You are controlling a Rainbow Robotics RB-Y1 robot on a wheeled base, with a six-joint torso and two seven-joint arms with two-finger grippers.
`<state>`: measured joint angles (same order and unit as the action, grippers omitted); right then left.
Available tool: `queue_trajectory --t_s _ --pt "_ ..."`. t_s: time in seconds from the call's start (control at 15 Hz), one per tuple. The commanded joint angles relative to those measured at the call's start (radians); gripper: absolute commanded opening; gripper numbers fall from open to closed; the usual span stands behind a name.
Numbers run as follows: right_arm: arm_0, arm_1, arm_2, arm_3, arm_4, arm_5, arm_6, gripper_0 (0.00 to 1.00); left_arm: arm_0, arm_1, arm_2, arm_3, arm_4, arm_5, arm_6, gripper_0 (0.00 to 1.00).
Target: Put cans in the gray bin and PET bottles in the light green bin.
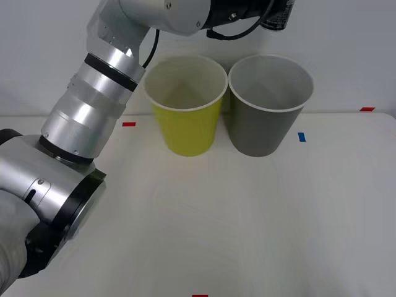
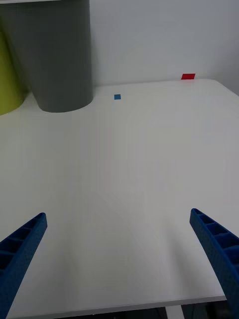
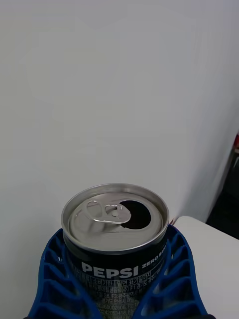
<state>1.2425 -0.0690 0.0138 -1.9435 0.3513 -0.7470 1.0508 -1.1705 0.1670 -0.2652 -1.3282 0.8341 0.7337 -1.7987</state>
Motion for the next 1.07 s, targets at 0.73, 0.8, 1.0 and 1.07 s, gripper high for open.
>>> queue_trajectory --t_s 0.73,0.8,1.0,1.07 --pt "0.000 0.000 0.000 0.000 0.000 0.000 0.000 1.00 0.008 -0.052 -0.101 0.165 0.006 -0.263 -0.041 0.00" --pt "0.000 0.000 0.000 0.000 0.000 0.000 0.000 1.00 0.020 -0.052 -0.101 0.164 0.016 -0.263 -0.044 0.00" --pt "0.000 0.000 0.000 0.000 0.000 0.000 0.000 1.00 0.043 -0.055 -0.101 0.164 0.063 -0.273 -0.059 0.00" --pt "0.000 0.000 0.000 0.000 0.000 0.000 0.000 1.00 0.043 -0.057 -0.103 0.164 0.062 -0.273 -0.068 0.00"
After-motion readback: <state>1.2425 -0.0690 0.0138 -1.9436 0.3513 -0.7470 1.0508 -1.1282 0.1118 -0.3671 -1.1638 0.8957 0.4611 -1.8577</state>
